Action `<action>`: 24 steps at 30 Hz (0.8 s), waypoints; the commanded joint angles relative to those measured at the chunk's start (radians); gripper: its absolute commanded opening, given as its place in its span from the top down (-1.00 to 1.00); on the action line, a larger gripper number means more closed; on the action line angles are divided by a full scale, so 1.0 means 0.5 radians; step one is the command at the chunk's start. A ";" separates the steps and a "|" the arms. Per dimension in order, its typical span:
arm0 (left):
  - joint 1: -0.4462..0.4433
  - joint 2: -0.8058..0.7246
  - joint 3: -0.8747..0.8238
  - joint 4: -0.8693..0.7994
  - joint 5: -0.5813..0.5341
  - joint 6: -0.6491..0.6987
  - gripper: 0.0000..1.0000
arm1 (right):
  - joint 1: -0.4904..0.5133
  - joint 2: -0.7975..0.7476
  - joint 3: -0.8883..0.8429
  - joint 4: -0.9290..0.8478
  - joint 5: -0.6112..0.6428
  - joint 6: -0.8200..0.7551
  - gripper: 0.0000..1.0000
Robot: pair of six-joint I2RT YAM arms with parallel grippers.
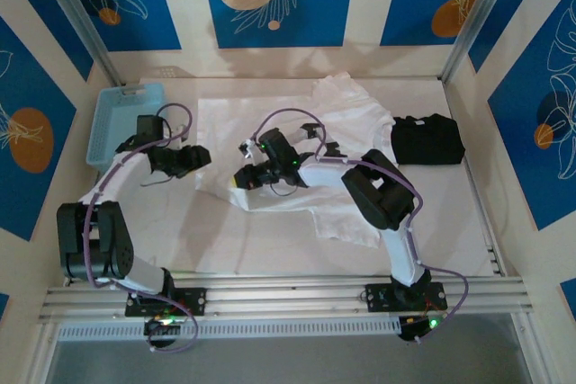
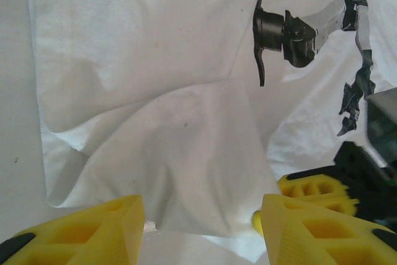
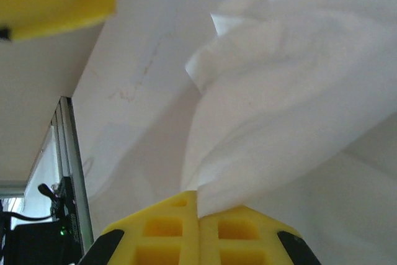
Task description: Fold the inside-out t-shirt
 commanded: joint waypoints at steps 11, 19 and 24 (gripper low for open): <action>-0.168 -0.237 -0.282 0.008 -0.170 -0.161 -0.06 | 0.203 -0.212 -0.537 0.022 0.184 0.202 0.86; -0.377 0.036 0.062 -0.180 -0.231 0.293 -0.06 | 0.182 -0.321 -0.650 0.104 0.349 0.259 0.71; -0.485 0.337 0.288 -0.240 -0.122 0.559 -0.07 | 0.179 -0.308 -0.693 0.224 0.351 0.322 0.70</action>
